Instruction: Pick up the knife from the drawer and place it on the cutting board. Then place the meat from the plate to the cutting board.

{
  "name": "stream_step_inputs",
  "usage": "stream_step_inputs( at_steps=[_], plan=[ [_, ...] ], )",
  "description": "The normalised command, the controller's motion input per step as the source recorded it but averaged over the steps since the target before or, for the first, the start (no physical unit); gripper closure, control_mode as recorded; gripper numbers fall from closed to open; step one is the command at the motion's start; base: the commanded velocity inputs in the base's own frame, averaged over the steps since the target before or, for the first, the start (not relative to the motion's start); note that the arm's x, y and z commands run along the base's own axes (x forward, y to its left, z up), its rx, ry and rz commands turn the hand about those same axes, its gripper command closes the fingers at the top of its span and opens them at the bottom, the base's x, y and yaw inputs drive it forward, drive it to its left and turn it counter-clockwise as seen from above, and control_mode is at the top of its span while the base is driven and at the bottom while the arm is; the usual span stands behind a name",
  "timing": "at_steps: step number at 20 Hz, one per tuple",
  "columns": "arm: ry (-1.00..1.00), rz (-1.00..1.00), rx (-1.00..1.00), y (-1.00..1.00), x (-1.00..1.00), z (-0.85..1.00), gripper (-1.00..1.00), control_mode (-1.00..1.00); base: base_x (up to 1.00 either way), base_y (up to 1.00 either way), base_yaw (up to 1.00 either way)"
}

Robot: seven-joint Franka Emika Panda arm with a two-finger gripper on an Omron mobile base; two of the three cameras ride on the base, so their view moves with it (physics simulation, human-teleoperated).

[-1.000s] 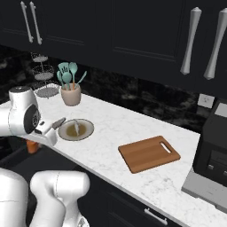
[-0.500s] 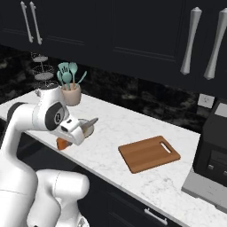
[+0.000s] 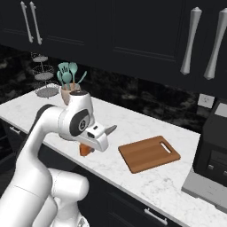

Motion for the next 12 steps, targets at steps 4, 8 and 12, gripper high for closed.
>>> stream_step_inputs(
  at_steps=[4,8,12],
  plan=[
    [0.00,-0.09,0.01,-0.67,0.00,-0.05,1.00,-1.00,0.00,0.00,0.00],
    [0.00,-0.07,0.11,-0.66,0.16,0.00,1.00,-1.00,0.00,0.00,0.00],
    [0.01,-0.04,0.10,-0.57,0.27,0.00,1.00,-1.00,0.00,0.00,0.00]
  ],
)
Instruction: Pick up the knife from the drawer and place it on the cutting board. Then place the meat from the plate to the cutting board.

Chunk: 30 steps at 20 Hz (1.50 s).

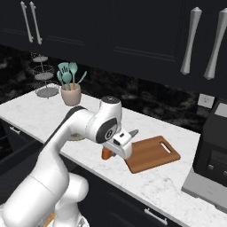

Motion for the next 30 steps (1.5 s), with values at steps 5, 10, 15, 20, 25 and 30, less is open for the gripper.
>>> stream_step_inputs(
  at_steps=[5,10,15,20,25,30],
  plan=[
    [0.06,-0.02,0.07,-0.45,0.46,-0.16,1.00,-1.00,0.00,0.00,0.00],
    [0.10,0.00,0.03,-0.29,0.42,-0.30,1.00,-1.00,0.00,0.00,0.00],
    [0.11,0.00,0.03,-0.37,0.33,-0.49,1.00,-1.00,0.00,0.00,0.00],
    [0.12,0.00,0.04,-0.34,0.45,-0.40,1.00,-1.00,0.00,0.00,0.00],
    [0.08,-0.01,0.04,-0.34,0.35,-0.30,1.00,-1.00,0.00,0.00,0.00],
    [0.06,-0.02,0.03,-0.35,0.36,-0.17,1.00,-1.00,0.00,0.00,0.00]
  ],
)
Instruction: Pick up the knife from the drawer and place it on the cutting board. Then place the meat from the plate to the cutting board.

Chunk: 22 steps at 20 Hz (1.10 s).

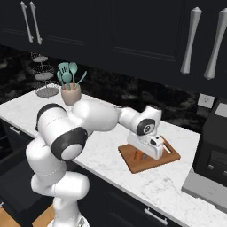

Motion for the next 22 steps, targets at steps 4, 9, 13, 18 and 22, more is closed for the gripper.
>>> stream_step_inputs(
  at_steps=[4,9,13,18,22],
  plan=[
    [0.03,-0.02,0.05,-0.25,0.13,-0.24,1.00,-1.00,0.00,0.00,0.00],
    [0.02,0.00,0.00,0.00,-0.02,-0.25,-1.00,-1.00,0.00,0.00,0.00],
    [-0.02,0.00,0.00,0.08,-0.16,0.01,-1.00,-1.00,0.00,0.00,0.00],
    [-0.13,0.00,0.00,0.52,-0.18,0.22,-1.00,-1.00,0.00,0.00,0.00],
    [-0.18,0.01,-0.01,0.98,-0.13,0.09,-1.00,-1.00,0.00,0.00,0.00]
  ],
)
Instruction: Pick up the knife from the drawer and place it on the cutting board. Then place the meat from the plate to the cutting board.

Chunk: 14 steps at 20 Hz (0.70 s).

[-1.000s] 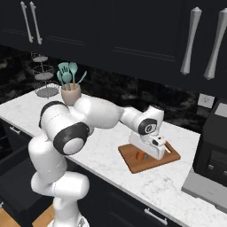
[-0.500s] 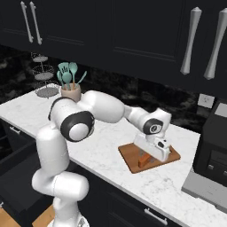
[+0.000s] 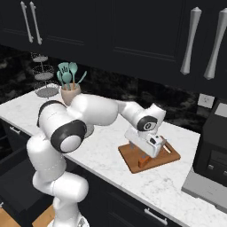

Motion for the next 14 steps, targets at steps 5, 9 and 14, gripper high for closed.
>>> stream_step_inputs(
  at_steps=[5,9,14],
  plan=[
    [-0.31,0.00,-0.02,1.00,-0.10,0.05,-1.00,-1.00,0.00,0.00,0.00],
    [-0.30,0.04,-0.02,1.00,0.00,0.10,-1.00,-1.00,0.00,0.00,0.00],
    [-0.13,0.18,0.00,1.00,0.06,0.17,-1.00,-1.00,0.00,0.00,0.00]
  ],
)
